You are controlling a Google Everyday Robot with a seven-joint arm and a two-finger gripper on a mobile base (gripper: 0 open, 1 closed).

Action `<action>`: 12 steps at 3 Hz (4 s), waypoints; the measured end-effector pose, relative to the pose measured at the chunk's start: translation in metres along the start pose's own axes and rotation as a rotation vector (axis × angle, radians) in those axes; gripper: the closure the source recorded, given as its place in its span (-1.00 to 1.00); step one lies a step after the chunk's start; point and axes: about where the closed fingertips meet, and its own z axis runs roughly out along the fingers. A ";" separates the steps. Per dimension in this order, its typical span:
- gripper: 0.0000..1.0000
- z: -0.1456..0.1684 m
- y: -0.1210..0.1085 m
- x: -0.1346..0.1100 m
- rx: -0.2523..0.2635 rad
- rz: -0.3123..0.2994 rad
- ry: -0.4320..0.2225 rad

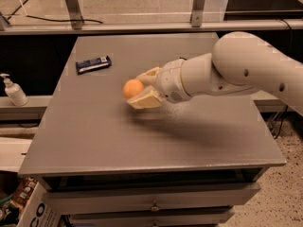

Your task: Move orange near rxbar blueberry

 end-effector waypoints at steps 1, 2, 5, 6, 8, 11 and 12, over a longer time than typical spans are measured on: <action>1.00 0.037 -0.022 -0.008 0.007 -0.033 0.023; 1.00 0.075 -0.050 -0.015 0.008 -0.025 0.030; 1.00 0.140 -0.103 -0.038 -0.001 0.062 -0.021; 1.00 0.151 -0.105 -0.029 -0.006 0.078 0.007; 0.17 0.162 -0.104 -0.021 -0.019 0.090 0.032; -1.00 0.163 -0.100 -0.026 -0.047 0.092 0.017; -1.00 0.156 -0.099 -0.038 -0.061 0.090 -0.022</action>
Offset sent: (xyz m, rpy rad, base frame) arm 0.1197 0.0839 -0.0224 -0.0352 -0.0041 -0.0198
